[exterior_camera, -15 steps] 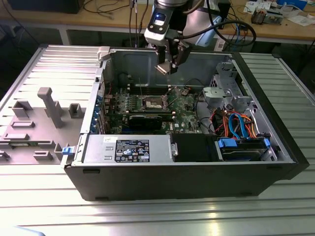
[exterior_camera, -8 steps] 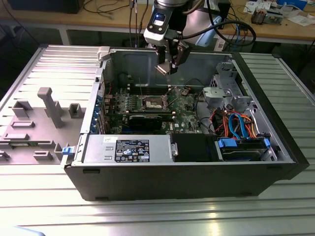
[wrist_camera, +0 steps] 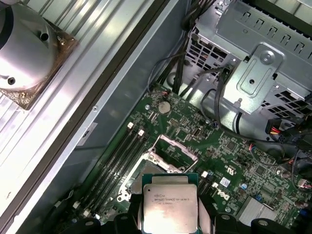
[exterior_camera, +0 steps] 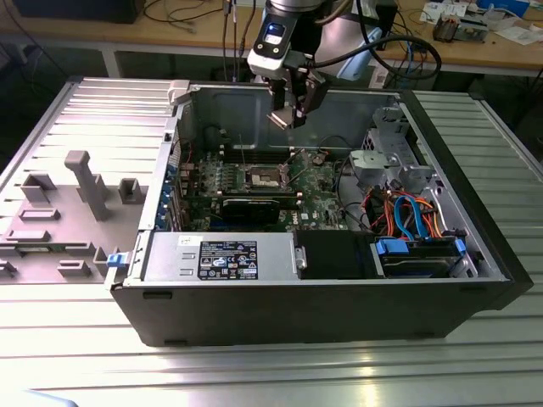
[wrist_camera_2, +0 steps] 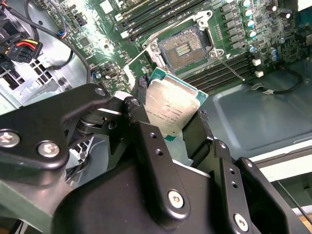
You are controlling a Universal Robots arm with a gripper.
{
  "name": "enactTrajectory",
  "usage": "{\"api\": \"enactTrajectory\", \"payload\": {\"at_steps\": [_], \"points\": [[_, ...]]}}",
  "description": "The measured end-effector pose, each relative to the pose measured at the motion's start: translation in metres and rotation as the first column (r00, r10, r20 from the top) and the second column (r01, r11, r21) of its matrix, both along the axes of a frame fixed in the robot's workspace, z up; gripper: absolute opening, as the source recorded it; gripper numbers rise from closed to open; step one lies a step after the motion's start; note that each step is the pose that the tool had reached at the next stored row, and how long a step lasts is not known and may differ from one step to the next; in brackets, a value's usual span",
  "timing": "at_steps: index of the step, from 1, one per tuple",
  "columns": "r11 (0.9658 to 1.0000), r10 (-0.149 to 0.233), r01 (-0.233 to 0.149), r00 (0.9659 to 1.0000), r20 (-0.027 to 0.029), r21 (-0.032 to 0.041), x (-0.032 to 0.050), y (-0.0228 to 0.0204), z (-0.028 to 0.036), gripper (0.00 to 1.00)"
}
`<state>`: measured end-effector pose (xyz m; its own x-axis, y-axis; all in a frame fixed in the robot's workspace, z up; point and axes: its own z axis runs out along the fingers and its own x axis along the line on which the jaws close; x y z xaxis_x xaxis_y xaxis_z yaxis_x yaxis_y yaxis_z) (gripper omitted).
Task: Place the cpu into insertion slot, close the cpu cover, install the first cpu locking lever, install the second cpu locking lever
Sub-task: 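Place the cpu into insertion slot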
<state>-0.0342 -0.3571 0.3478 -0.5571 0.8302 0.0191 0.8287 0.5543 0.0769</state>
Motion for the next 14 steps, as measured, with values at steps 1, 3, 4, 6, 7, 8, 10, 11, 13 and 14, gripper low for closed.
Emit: {"api": "enactTrajectory", "payload": {"at_steps": [1, 3, 4, 6, 7, 8, 10, 11, 13, 14], "points": [[1.0000, -0.008, 0.008, 1.0000, 0.0000, 0.0001, -0.0001, 0.0000, -0.0002, 0.54], [0.9984, -0.057, 0.057, 0.9984, 0.0001, -0.0003, -0.0001, 0.0000, -0.0013, 0.54], [0.9955, -0.094, 0.094, 0.9955, 0.0000, -0.0006, -0.0001, 0.0000, -0.0022, 0.54], [0.9923, -0.124, 0.124, 0.9923, 0.0000, -0.0005, -0.0001, 0.0000, -0.0027, 0.54], [0.9921, -0.125, 0.125, 0.9921, 0.0000, -0.0005, -0.0001, 0.0000, -0.0028, 0.54], [0.9914, -0.131, 0.131, 0.9914, 0.0001, -0.0005, -0.0001, 0.0000, -0.0028, 0.54], [0.9881, -0.154, 0.154, 0.9881, 0.0001, -0.0005, -0.0001, 0.0000, -0.0032, 0.54], [0.9856, -0.169, 0.169, 0.9856, 0.0000, -0.0005, -0.0001, 0.0000, -0.0034, 0.54], [0.9840, -0.178, 0.178, 0.9840, 0.0000, -0.0007, -0.0005, 0.0000, -0.0037, 0.54], [0.9834, -0.181, 0.181, 0.9834, 0.0000, -0.0008, -0.0010, 0.0000, -0.0038, 0.54]]}}
